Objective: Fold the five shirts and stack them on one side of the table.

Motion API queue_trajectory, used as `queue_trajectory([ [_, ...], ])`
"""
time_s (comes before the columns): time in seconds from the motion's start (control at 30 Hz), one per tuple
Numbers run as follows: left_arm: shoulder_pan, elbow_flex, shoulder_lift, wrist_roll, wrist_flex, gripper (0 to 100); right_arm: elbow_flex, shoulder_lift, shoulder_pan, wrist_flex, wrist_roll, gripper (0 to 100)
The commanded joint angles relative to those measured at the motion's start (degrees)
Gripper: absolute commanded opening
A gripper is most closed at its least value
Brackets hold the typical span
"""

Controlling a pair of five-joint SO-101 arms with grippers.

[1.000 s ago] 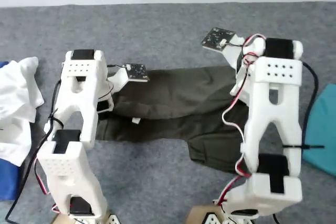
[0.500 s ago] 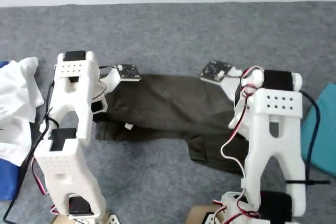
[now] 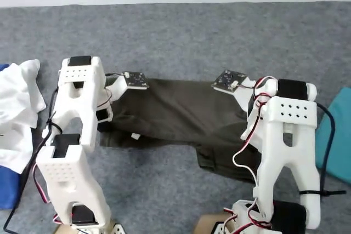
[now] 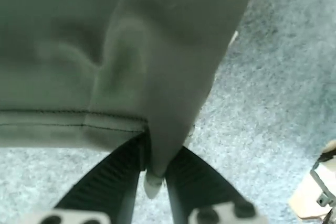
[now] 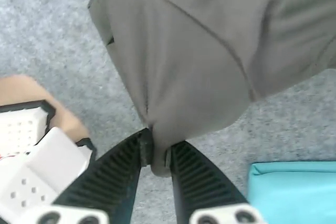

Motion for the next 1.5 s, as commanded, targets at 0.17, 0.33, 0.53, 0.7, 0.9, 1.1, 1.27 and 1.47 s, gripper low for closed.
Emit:
queue_trajectory([
  [0.17, 0.70, 0.92, -0.62, -1.14, 1.67, 4, 1.58, -2.59, 0.48, -2.95, -0.35, 2.6],
  [0.33, -0.44, 0.75, -0.62, -0.88, 1.32, 7, 0.88, -3.38, 0.84, -2.86, -0.97, 17.8],
  [0.53, -1.05, 0.66, -0.62, 2.11, 0.62, 11, -4.84, -3.74, 0.40, -2.86, -4.40, 24.0],
  [0.7, -1.05, -0.22, -0.62, 2.37, 0.79, 11, -7.47, -3.65, 0.48, -3.38, -4.48, 24.0],
  [0.9, -1.76, -6.11, -0.70, 2.64, 1.67, 10, -7.30, -3.56, 0.57, -9.98, -8.70, 23.9],
  [1.1, -3.25, -5.85, -6.15, 2.64, 1.67, 11, -7.56, -0.04, 0.48, -14.20, -11.52, 23.9],
  [1.27, -3.25, -1.01, -11.60, 2.29, 1.67, 13, -7.56, 3.91, 0.40, -15.25, -14.95, 23.9],
  [1.47, -3.25, -0.75, -18.55, 2.55, 1.41, 13, -7.56, 5.05, 0.31, -20.62, -18.02, 23.9],
])
